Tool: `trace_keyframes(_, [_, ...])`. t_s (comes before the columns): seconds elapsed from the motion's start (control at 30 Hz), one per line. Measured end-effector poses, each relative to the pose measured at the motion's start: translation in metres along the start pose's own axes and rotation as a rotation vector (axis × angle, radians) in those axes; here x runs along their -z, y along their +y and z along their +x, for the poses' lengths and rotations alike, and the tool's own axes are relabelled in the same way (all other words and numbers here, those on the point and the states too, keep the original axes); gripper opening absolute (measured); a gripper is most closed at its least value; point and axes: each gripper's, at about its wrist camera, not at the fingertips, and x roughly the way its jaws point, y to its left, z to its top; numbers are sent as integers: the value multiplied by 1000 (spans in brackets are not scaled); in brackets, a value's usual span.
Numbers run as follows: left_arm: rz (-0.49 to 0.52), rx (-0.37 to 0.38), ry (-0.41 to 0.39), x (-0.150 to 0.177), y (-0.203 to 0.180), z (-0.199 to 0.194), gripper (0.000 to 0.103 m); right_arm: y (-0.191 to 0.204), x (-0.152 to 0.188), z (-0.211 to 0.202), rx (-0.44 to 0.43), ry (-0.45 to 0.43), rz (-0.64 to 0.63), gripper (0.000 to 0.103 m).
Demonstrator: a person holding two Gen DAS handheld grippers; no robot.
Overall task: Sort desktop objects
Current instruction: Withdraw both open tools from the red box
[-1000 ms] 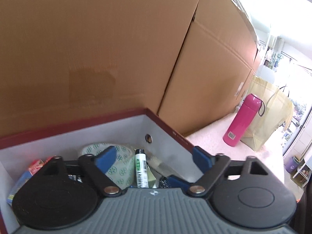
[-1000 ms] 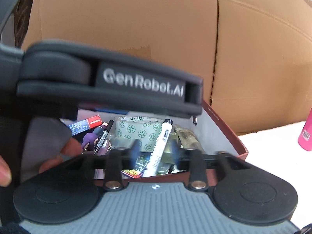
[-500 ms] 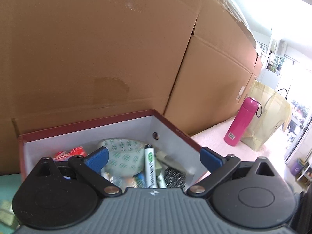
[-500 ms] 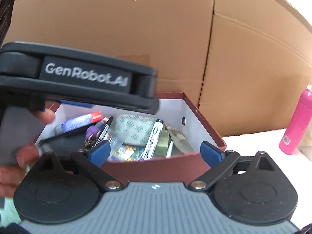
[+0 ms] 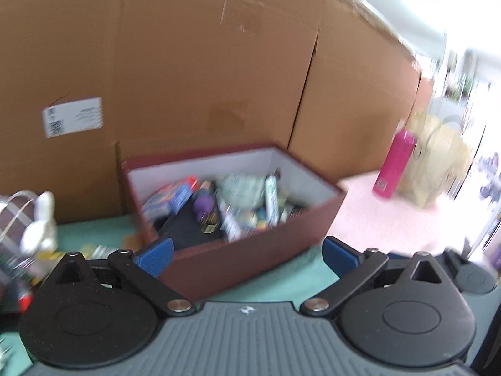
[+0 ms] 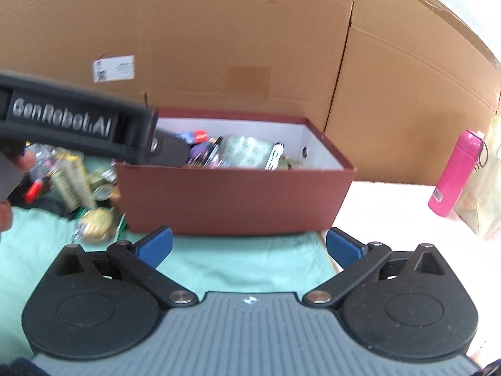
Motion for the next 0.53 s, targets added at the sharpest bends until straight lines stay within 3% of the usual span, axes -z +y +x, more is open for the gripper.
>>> trace_keyframes(0.13, [-1, -60, 10, 25, -2, -24, 103, 10, 14, -13, 24, 24, 10, 101])
trace_keyframes(0.3, [-64, -49, 32, 46, 2, -44, 103, 13, 25, -33, 21, 34, 47, 101])
trace_keyframes(0.53, [-71, -44, 27, 54, 1, -62, 103, 23, 28, -44, 9, 25, 46, 101])
